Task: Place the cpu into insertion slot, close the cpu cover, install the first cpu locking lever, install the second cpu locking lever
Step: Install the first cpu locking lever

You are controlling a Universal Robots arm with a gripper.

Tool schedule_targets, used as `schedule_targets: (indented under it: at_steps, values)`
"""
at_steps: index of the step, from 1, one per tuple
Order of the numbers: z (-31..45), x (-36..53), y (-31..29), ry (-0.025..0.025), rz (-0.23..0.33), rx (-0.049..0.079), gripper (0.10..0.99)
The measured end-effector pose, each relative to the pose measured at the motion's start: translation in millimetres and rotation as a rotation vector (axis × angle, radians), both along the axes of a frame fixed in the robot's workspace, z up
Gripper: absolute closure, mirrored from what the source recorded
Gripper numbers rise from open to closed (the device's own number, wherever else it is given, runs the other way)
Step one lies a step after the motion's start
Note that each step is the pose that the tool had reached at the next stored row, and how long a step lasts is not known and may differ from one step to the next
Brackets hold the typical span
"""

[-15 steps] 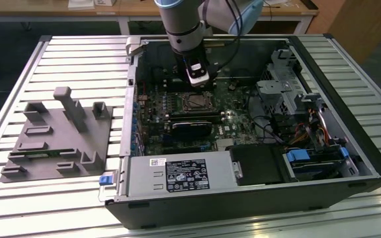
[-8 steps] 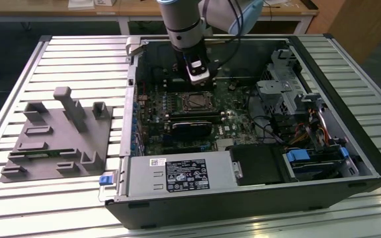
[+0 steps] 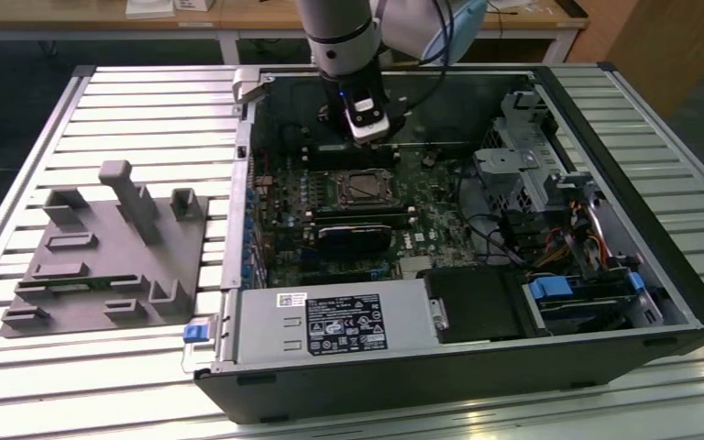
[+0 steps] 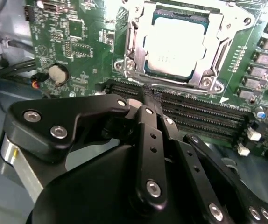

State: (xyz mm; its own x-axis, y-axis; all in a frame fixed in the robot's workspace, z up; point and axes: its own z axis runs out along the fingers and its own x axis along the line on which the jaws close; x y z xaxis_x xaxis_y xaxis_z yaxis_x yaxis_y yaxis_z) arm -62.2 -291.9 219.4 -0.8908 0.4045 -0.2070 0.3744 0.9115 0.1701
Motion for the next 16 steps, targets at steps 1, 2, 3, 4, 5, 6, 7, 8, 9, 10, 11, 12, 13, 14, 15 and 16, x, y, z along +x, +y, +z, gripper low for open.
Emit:
schedule_targets:
  at_steps: [1,2,3,4,5,6,7,8,9,10,11,12,13,14,15,16]
  values:
    - [0.3,0.0,0.0,-0.0001,0.0,0.0,0.98]
    - [0.2,0.0,0.0,-0.0001,0.0,0.0,0.98]
    - [0.3,0.0,0.0,-0.0001,0.0,0.0,0.98]
    - [0.3,0.0,0.0,-0.0001,0.0,0.001,0.98]
    - [0.3,0.0,0.0,0.0,0.0,0.001,0.98]
    - [0.3,0.0,0.0,0.0,0.0,0.001,0.98]
    - [0.3,0.2,0.0,0.0012,0.0,0.001,0.98]
    - [0.2,0.7,-0.1,0.009,0.0,0.001,0.98]
    - [0.1,1.8,-0.4,0.0209,0.0,0.001,0.98]
    - [0.0,3.1,-0.9,0.0332,0.0,0.001,0.98]
    - [-0.1,4.2,-1.4,0.0432,0.0,0.001,0.98]
    - [-0.1,5.2,-2.1,0.0511,0.0,0.001,0.98]
    - [-0.1,6.2,-2.9,0.0572,0.0,0.0,0.98]
    - [-0.1,7.1,-3.7,0.0629,0.0,0.0,0.98]
    - [-0.2,7.8,-4.5,0.0663,0.0,-0.002,0.98]
    - [-0.2,8.3,-5.2,0.0688,0.0,-0.004,0.98]
